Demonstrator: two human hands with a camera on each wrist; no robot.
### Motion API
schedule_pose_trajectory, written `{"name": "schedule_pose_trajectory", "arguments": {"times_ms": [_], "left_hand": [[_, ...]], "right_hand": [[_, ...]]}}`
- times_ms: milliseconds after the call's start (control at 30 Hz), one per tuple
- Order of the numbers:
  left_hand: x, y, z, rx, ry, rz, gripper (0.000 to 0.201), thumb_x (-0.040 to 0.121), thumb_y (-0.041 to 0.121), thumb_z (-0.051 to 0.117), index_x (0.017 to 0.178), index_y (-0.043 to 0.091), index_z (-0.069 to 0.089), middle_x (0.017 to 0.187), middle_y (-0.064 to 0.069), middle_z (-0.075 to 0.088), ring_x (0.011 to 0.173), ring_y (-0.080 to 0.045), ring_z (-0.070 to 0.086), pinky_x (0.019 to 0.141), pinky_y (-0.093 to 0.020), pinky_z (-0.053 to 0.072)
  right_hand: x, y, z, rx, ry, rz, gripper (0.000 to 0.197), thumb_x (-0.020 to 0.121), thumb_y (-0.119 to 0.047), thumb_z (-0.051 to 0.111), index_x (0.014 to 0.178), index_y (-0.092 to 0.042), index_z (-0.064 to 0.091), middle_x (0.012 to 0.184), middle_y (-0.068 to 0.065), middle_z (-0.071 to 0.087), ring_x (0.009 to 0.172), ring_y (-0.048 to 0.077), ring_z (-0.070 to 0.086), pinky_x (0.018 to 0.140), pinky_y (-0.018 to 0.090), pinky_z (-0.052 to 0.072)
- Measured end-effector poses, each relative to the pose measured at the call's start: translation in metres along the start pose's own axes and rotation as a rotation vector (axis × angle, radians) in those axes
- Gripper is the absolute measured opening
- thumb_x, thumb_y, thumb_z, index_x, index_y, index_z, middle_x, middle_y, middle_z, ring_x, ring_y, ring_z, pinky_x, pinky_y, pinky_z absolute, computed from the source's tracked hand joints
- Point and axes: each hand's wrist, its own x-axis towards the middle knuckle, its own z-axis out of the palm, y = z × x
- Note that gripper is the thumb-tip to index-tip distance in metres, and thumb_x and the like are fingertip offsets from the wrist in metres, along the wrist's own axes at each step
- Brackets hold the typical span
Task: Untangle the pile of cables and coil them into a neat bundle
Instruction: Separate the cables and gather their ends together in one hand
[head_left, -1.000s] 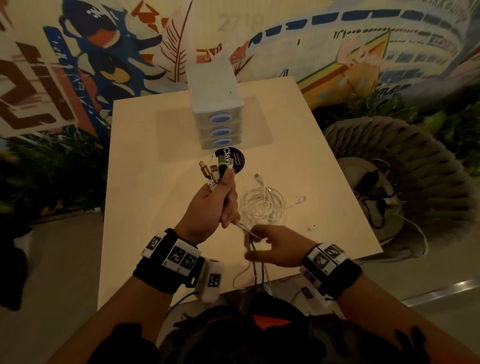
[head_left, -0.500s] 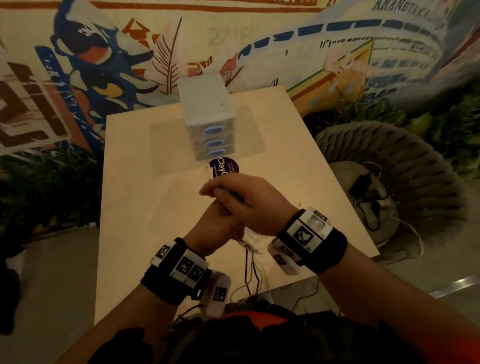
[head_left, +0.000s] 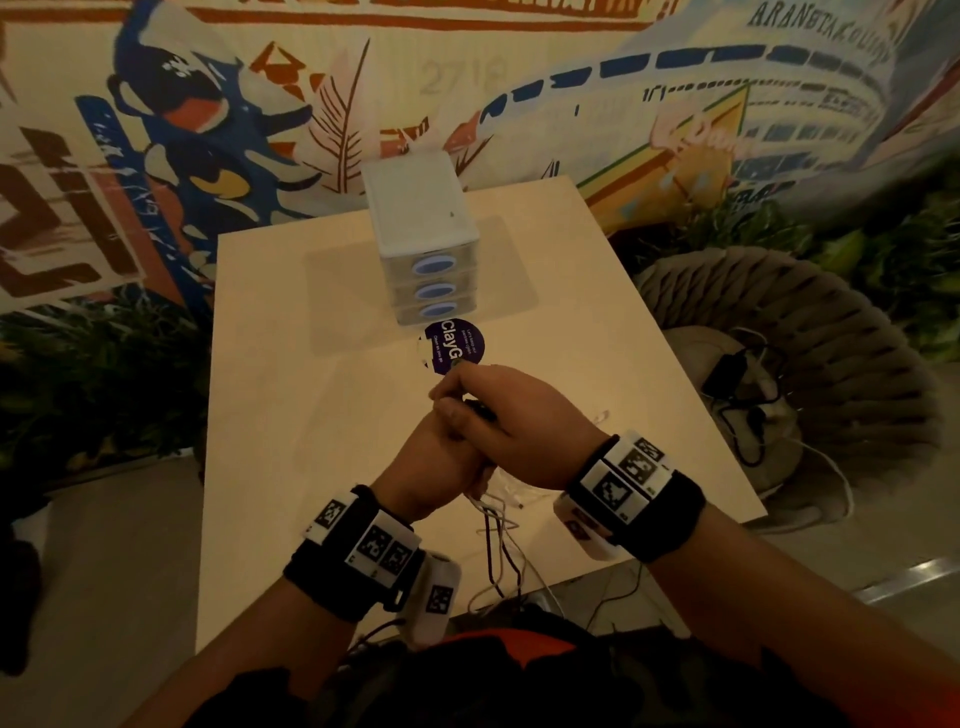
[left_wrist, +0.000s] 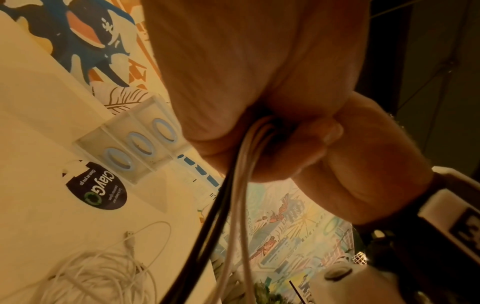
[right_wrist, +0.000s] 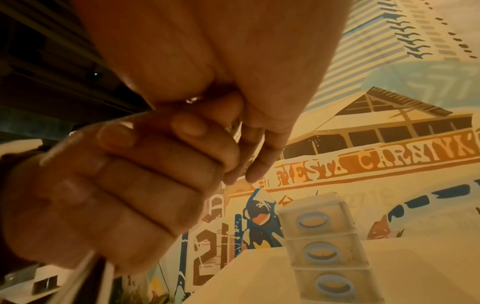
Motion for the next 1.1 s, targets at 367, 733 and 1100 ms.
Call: {"name": "schedule_pose_trajectory", "arguments": {"times_ms": [367, 733, 1100], "left_hand": [[0.002, 0.005, 0.002, -0.405, 0.020, -0.033, 0.040, 0.096, 0.040, 0.063, 0.091, 0.001, 0.057, 0.075, -0.010, 0.033, 0.063, -0.024, 0.021, 0.060, -0.037, 0.025], [-0.003, -0.015, -0.013, -0.315, 0.269, 0.167, 0.037, 0.097, 0.040, 0.065, 0.081, 0.007, 0.057, 0.075, -0.016, 0.061, 0.063, -0.026, 0.056, 0.044, -0.032, 0.045], [-0.001, -0.030, -0.014, -0.372, 0.091, -0.106, 0.041, 0.108, 0.030, 0.038, 0.104, 0.004, 0.069, 0.096, -0.017, 0.075, 0.091, -0.038, 0.067, 0.057, -0.039, 0.050]], "right_hand": [[-0.017, 0.032, 0.026, 0.492, 0.117, 0.195, 0.079, 0.092, -0.059, 0.058, 0.158, -0.040, 0.019, 0.149, -0.006, 0.052, 0.131, 0.009, 0.055, 0.106, 0.037, 0.048], [-0.029, 0.033, 0.057, 0.572, -0.108, 0.284, 0.047, 0.108, -0.049, 0.030, 0.085, -0.028, 0.066, 0.056, -0.017, 0.046, 0.055, 0.003, 0.040, 0.062, 0.024, 0.036], [-0.039, 0.038, 0.074, 0.474, -0.137, 0.340, 0.039, 0.109, -0.042, 0.034, 0.080, -0.030, 0.058, 0.066, -0.015, 0.055, 0.059, -0.002, 0.050, 0.065, 0.027, 0.046]]}}
